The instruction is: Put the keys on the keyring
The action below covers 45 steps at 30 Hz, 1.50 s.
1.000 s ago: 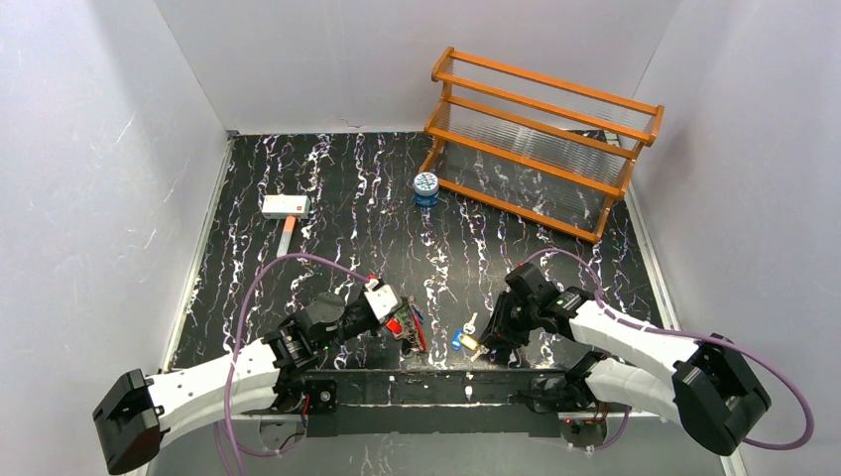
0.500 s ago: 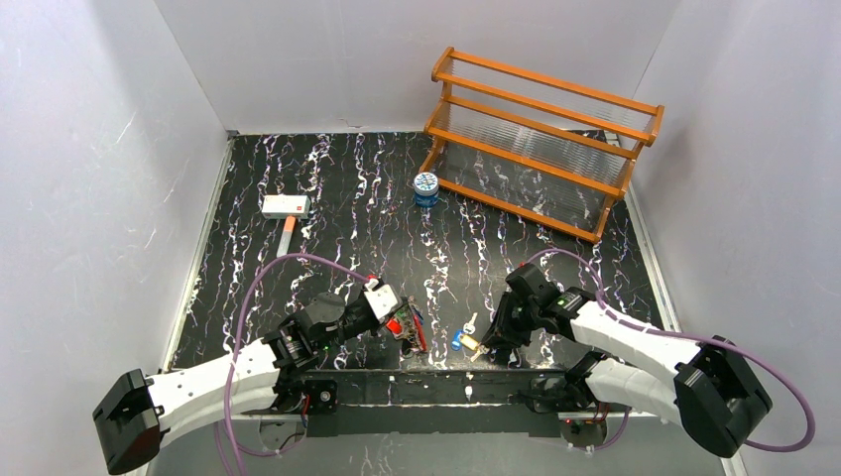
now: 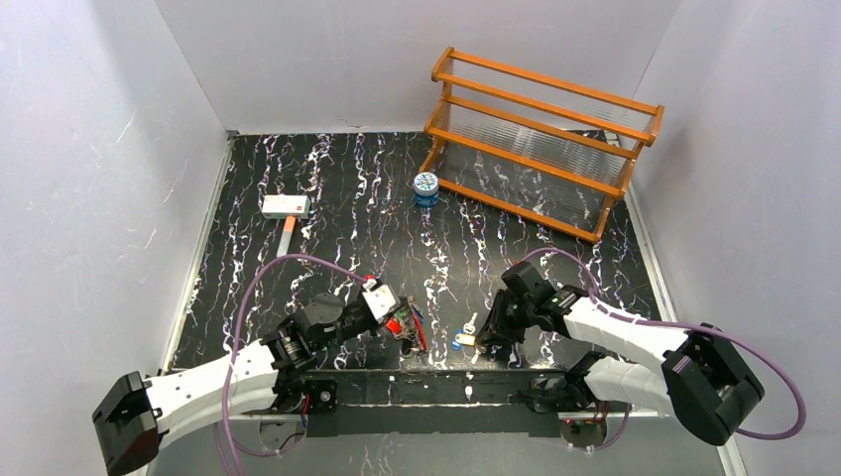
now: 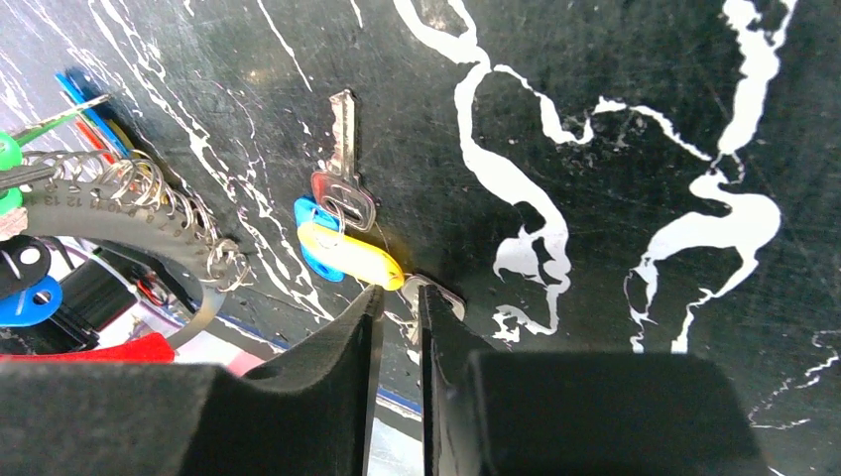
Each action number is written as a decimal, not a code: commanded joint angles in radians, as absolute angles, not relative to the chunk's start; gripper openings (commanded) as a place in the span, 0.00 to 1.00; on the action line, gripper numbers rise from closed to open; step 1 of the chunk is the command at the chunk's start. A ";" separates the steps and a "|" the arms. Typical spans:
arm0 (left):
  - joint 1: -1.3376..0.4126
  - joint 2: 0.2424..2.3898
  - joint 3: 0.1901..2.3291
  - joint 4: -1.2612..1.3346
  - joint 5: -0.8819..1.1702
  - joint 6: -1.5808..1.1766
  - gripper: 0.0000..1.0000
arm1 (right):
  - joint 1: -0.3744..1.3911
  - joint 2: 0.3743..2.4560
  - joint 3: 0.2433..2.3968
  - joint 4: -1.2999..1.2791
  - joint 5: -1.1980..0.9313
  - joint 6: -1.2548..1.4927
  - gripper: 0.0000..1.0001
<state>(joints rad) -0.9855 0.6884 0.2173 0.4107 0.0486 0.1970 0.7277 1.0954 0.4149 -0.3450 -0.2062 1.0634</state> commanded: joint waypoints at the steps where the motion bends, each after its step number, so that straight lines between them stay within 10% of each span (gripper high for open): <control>1: -0.988 0.662 0.204 0.435 0.038 0.192 0.00 | 0.729 1.102 0.429 -0.314 -0.212 1.051 0.26; 10: -0.989 0.653 0.196 0.434 0.035 0.188 0.00 | 0.730 1.068 0.449 -0.349 -0.187 0.961 0.17; 21: -0.989 0.659 0.195 0.434 0.033 0.183 0.00 | 0.742 1.078 0.573 -0.458 -0.139 0.687 0.48; 27: -0.988 0.667 0.198 0.434 0.032 0.182 0.00 | 0.806 1.179 0.668 -0.541 -0.047 0.622 0.34; 45: -0.988 0.677 0.199 0.435 0.031 0.173 0.00 | 1.253 1.489 0.924 -0.820 0.419 0.685 0.32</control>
